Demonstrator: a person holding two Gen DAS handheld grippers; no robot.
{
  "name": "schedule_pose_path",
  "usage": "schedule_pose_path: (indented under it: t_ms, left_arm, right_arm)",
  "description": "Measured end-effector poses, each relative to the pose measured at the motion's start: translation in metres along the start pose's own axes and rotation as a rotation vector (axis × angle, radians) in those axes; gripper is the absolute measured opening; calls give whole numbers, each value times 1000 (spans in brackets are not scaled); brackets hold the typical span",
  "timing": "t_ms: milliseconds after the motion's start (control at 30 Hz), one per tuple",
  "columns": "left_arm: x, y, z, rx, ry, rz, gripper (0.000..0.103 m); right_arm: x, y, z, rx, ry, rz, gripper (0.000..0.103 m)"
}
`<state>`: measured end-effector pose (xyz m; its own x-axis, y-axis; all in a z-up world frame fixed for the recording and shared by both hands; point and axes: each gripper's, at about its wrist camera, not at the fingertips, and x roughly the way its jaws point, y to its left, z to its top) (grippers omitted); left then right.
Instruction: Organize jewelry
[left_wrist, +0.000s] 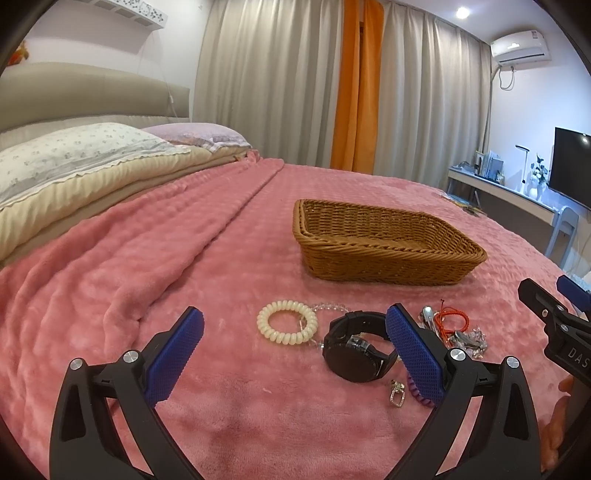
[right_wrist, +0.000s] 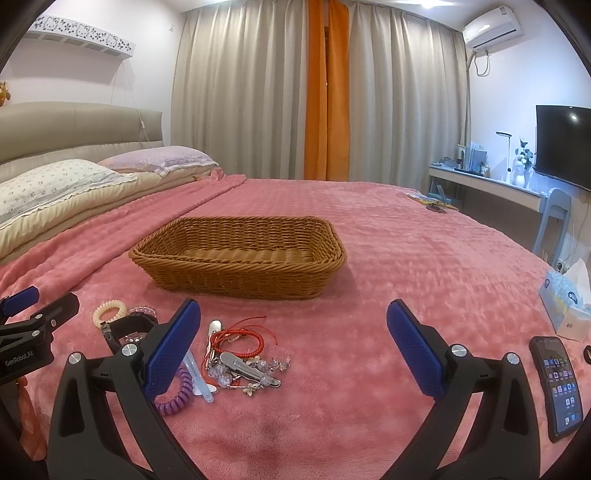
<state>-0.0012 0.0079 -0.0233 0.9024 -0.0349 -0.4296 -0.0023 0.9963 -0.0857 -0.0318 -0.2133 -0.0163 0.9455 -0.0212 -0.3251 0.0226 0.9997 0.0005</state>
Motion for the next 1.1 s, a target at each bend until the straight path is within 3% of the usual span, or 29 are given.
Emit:
schedule_pose_path:
  t_ms: [1100]
  left_arm:
    - [0, 0, -2, -2, 5, -2, 96]
  right_arm:
    - [0, 2, -1, -6, 2, -1, 97]
